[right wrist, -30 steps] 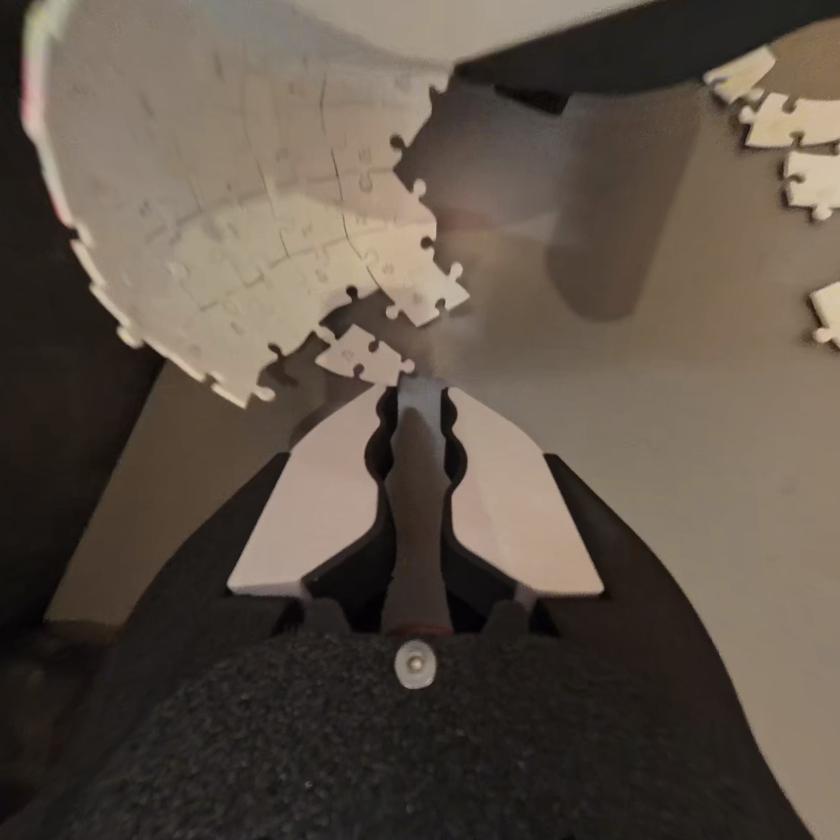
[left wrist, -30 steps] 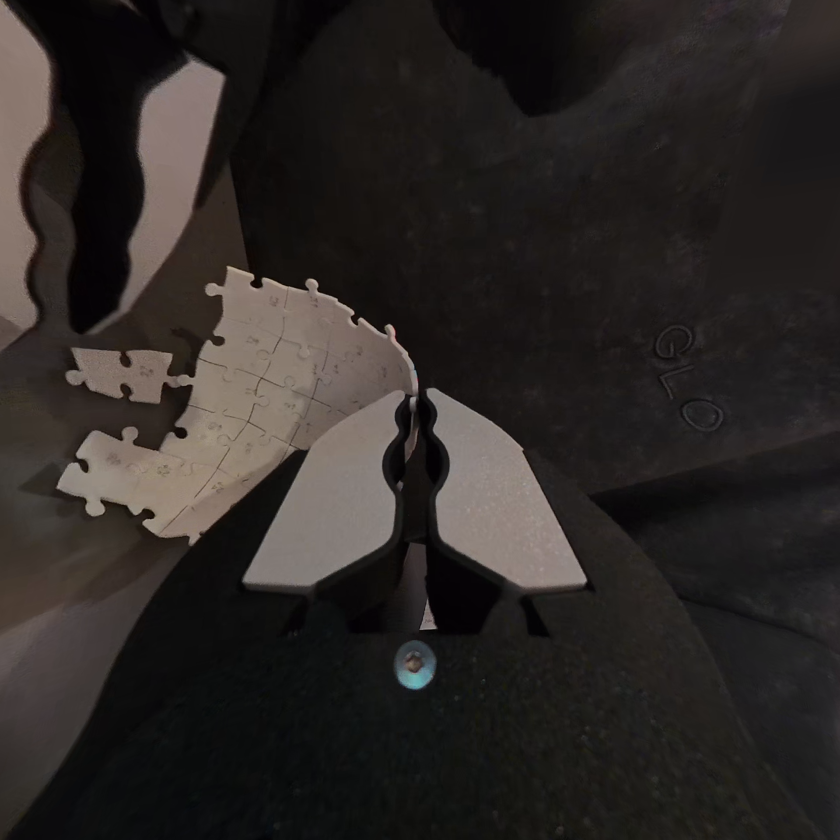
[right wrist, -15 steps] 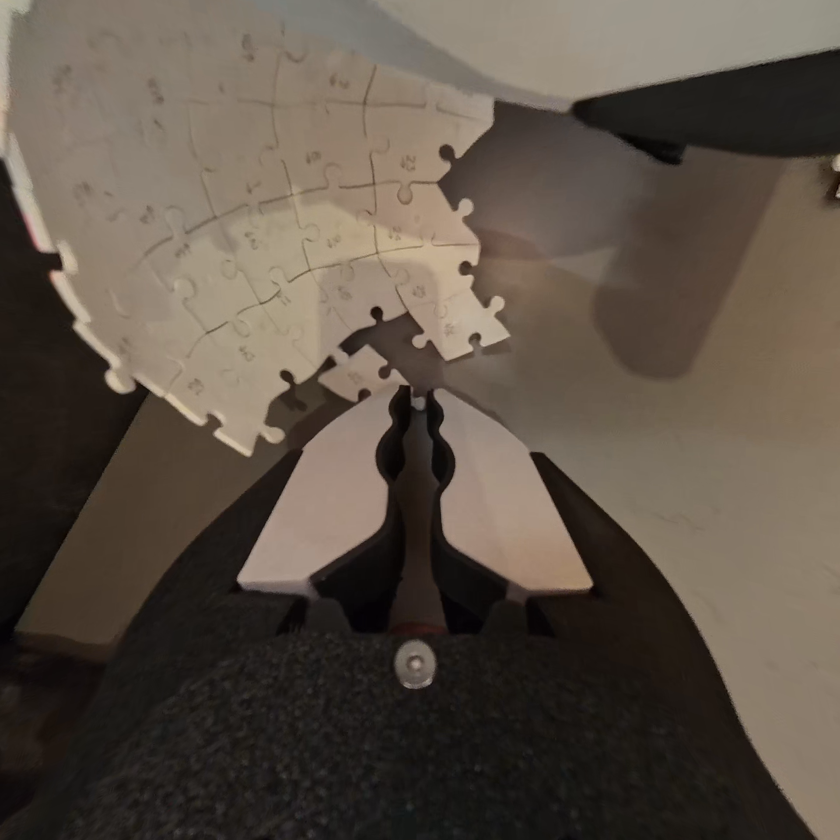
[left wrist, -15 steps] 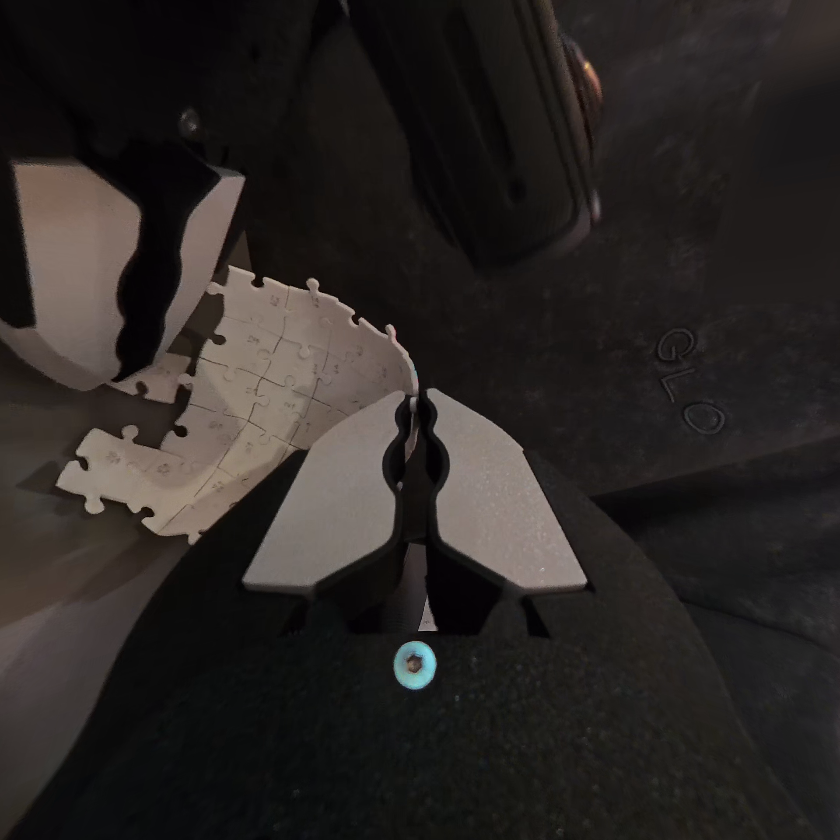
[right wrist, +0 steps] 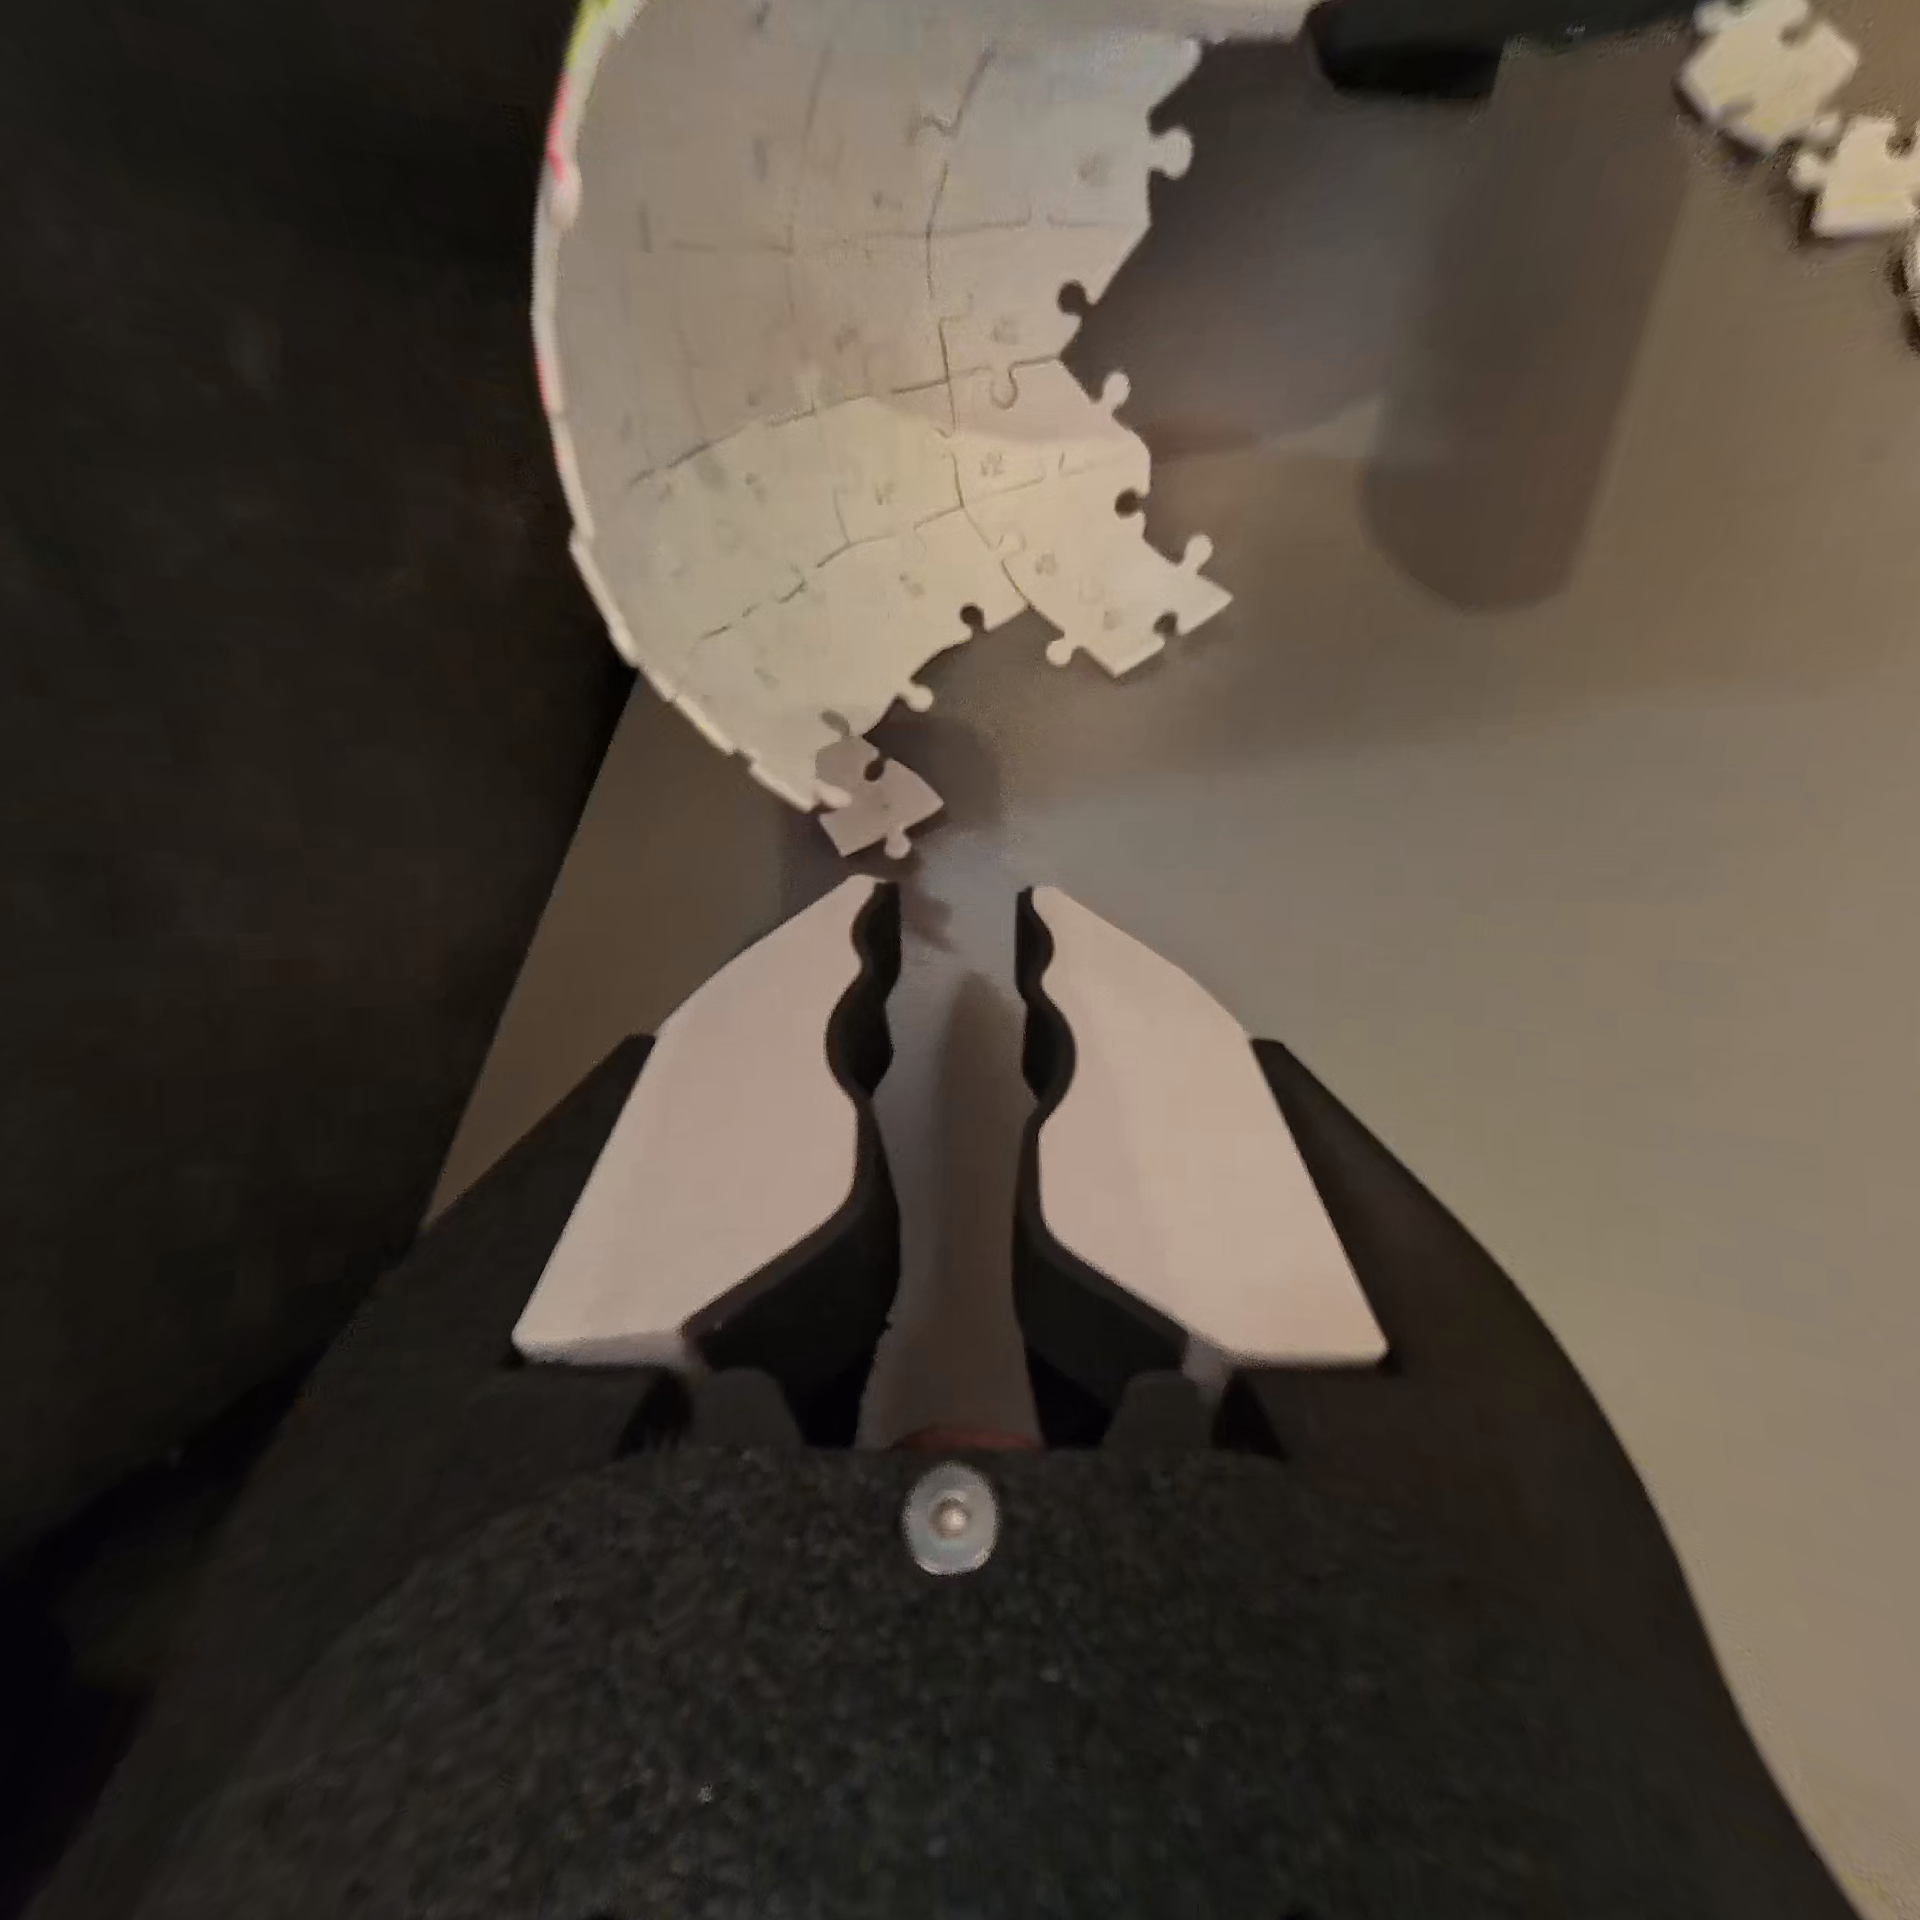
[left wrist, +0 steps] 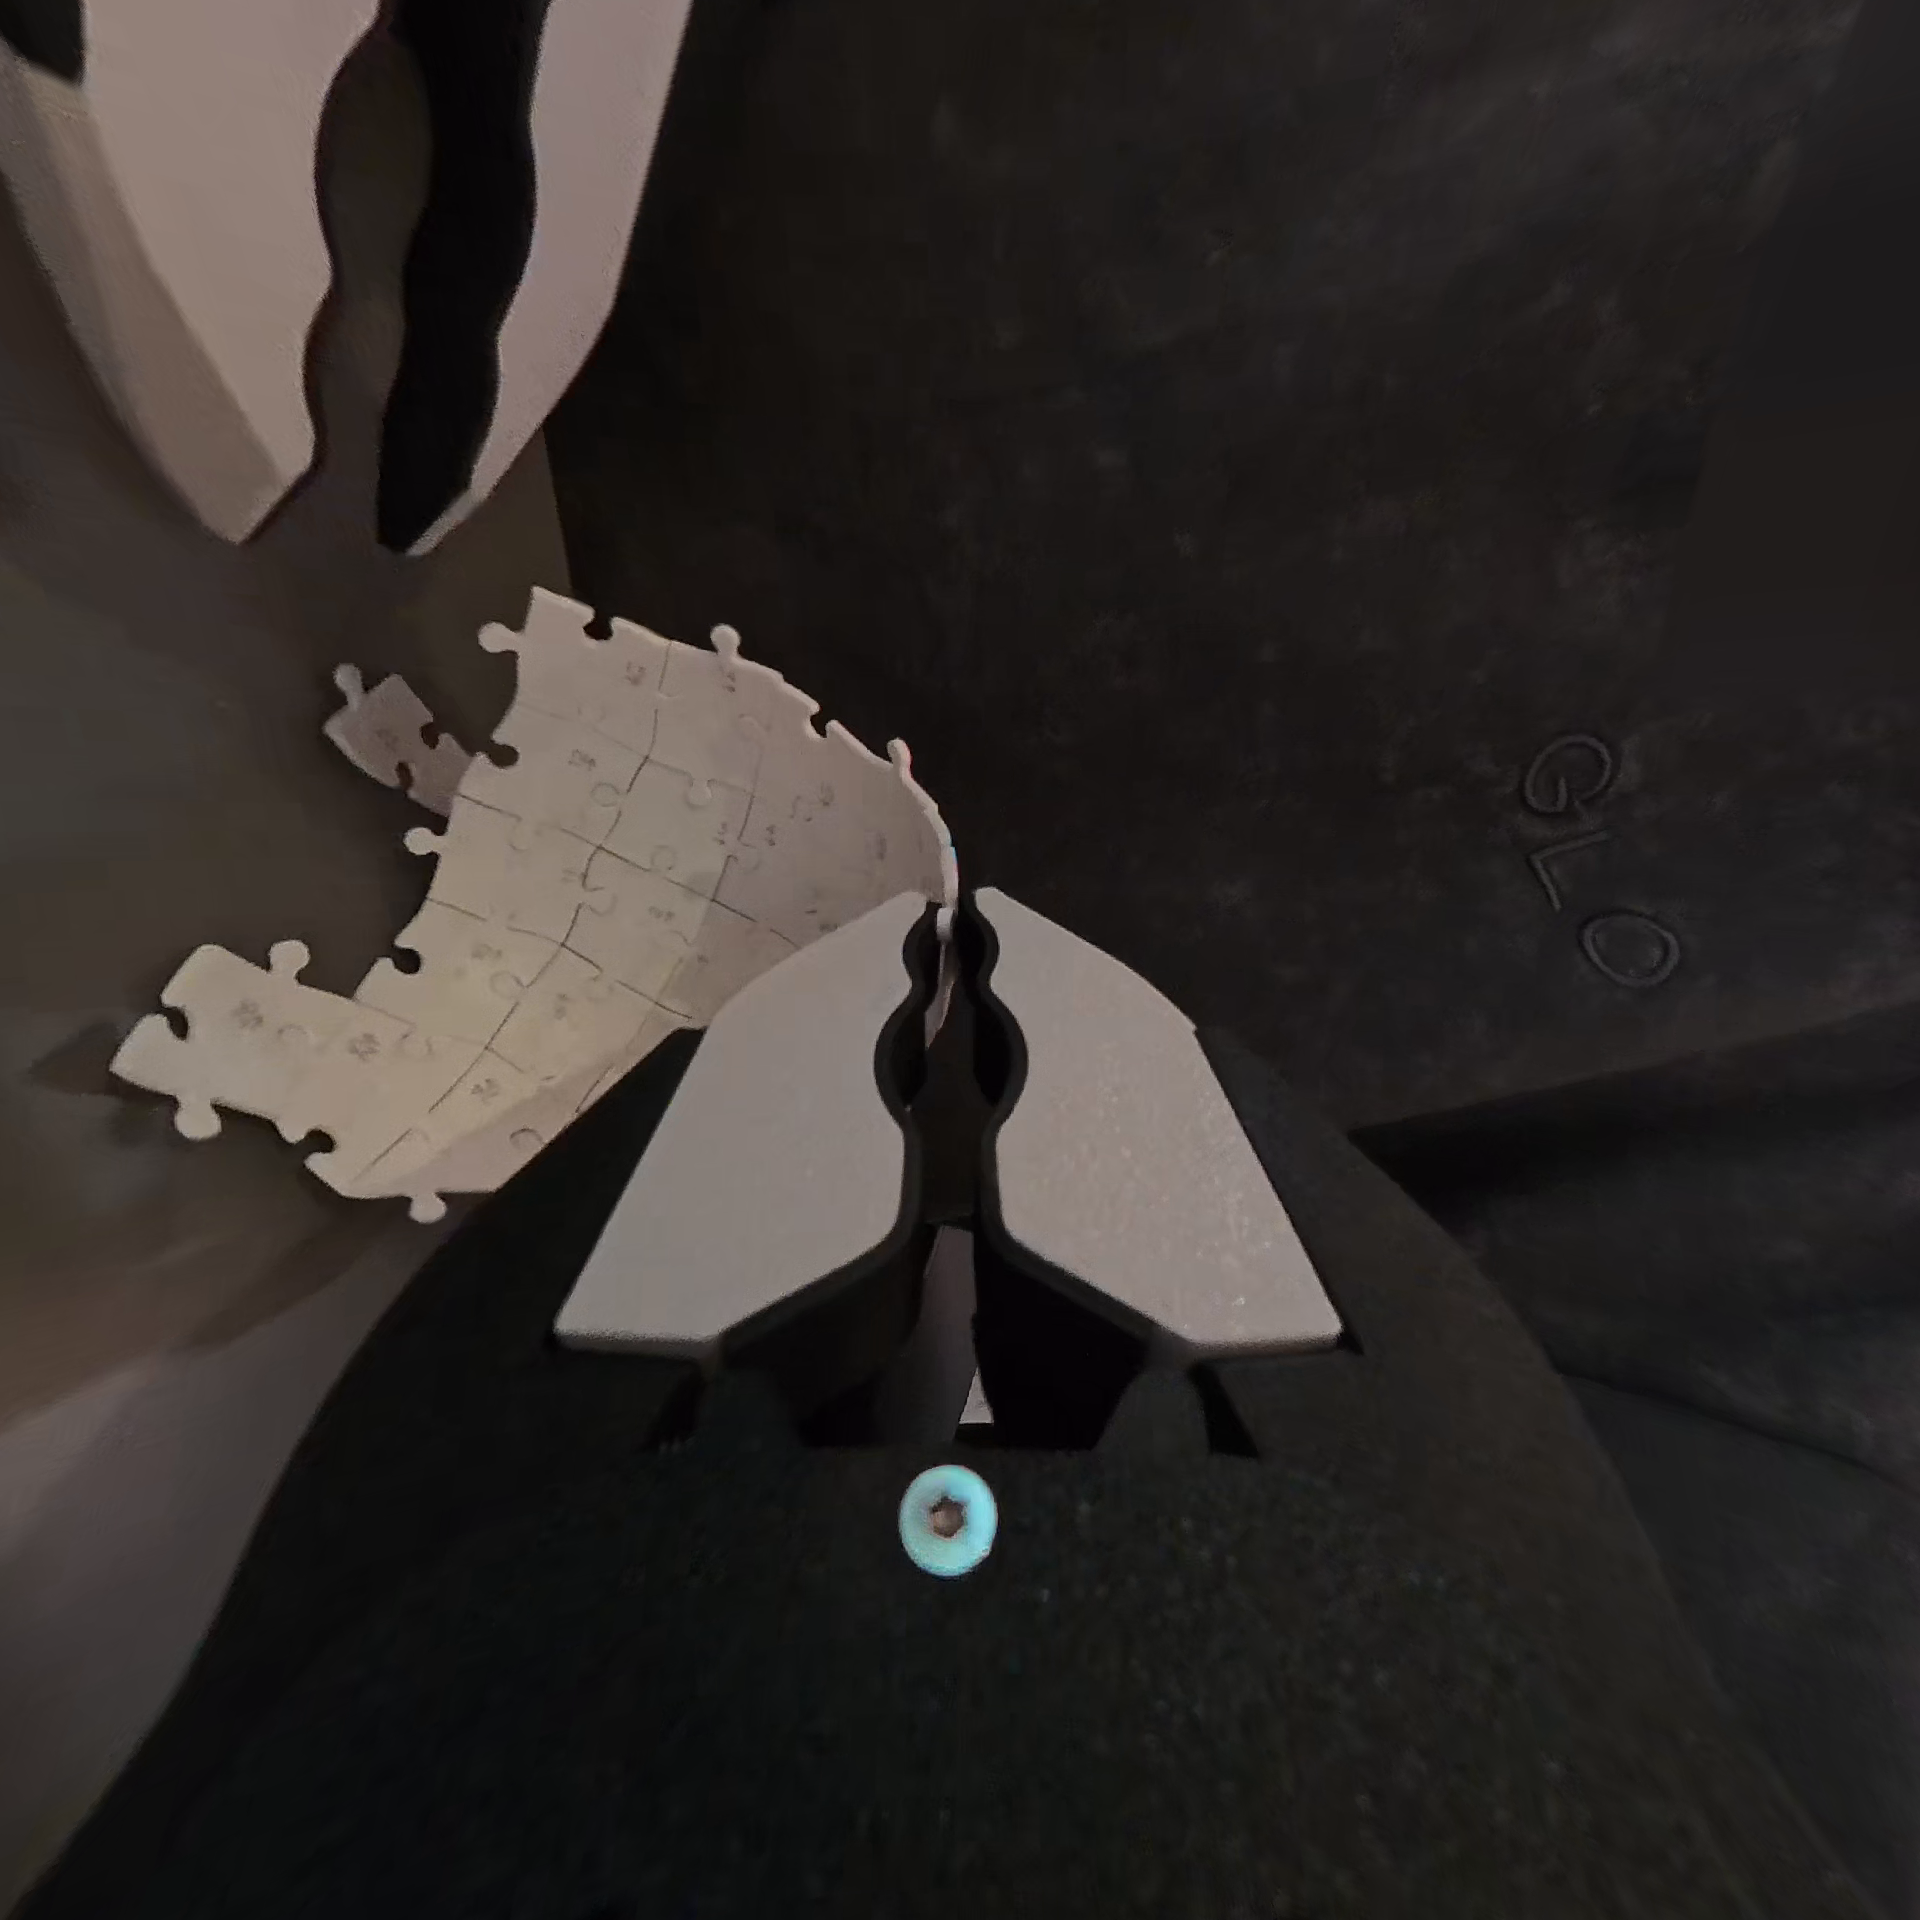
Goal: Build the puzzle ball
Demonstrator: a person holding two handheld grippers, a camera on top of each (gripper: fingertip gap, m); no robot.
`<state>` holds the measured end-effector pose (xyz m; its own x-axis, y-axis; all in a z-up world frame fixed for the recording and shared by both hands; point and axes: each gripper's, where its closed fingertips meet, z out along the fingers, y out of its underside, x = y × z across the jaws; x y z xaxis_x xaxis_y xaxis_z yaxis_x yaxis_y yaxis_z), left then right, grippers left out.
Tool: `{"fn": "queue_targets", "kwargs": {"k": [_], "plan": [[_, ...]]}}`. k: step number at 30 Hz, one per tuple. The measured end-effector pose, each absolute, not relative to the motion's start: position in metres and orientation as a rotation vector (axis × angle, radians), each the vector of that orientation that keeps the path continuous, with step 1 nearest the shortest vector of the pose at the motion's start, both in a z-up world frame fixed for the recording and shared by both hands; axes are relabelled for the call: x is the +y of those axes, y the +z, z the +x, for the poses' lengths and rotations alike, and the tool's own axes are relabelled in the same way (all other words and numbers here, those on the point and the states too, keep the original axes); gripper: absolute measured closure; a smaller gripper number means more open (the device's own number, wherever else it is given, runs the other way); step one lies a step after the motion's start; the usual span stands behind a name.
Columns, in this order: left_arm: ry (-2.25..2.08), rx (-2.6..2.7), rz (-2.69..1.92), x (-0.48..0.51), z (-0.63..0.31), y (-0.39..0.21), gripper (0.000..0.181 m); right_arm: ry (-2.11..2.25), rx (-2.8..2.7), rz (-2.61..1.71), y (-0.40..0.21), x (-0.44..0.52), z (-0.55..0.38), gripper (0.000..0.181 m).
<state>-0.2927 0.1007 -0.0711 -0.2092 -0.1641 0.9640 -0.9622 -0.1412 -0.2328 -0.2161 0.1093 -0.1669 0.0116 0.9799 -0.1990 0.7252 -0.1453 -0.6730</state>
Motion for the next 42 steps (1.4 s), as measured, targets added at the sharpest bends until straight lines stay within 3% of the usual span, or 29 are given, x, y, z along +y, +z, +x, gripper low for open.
{"fn": "queue_targets", "kwargs": {"k": [5, 10, 16, 24, 37, 42], "plan": [[1.419, -1.409, 1.337, 0.099, -0.304, -0.071, 0.179, 0.851, -1.373, -2.091, -0.168, 0.084, -0.224, 0.158], [1.428, -1.411, 1.329, 0.096, -0.315, -0.071, 0.179, 0.969, -1.207, -1.999, -0.158, 0.056, -0.260, 0.159], [1.427, -1.437, 1.311, 0.093, -0.320, -0.071, 0.178, 0.792, -1.377, -2.019, -0.173, 0.076, -0.252, 0.162], [1.429, -1.440, 1.315, 0.091, -0.317, -0.071, 0.179, 0.996, -1.722, -1.874, -0.178, 0.081, -0.246, 0.171], [1.429, -1.426, 1.328, 0.093, -0.317, -0.071, 0.179, 1.031, -1.789, -1.937, -0.190, 0.080, -0.230, 0.171], [1.433, -1.424, 1.329, 0.094, -0.317, -0.071, 0.179, 0.907, -1.774, -1.765, -0.176, 0.087, -0.236, 0.168]]}}
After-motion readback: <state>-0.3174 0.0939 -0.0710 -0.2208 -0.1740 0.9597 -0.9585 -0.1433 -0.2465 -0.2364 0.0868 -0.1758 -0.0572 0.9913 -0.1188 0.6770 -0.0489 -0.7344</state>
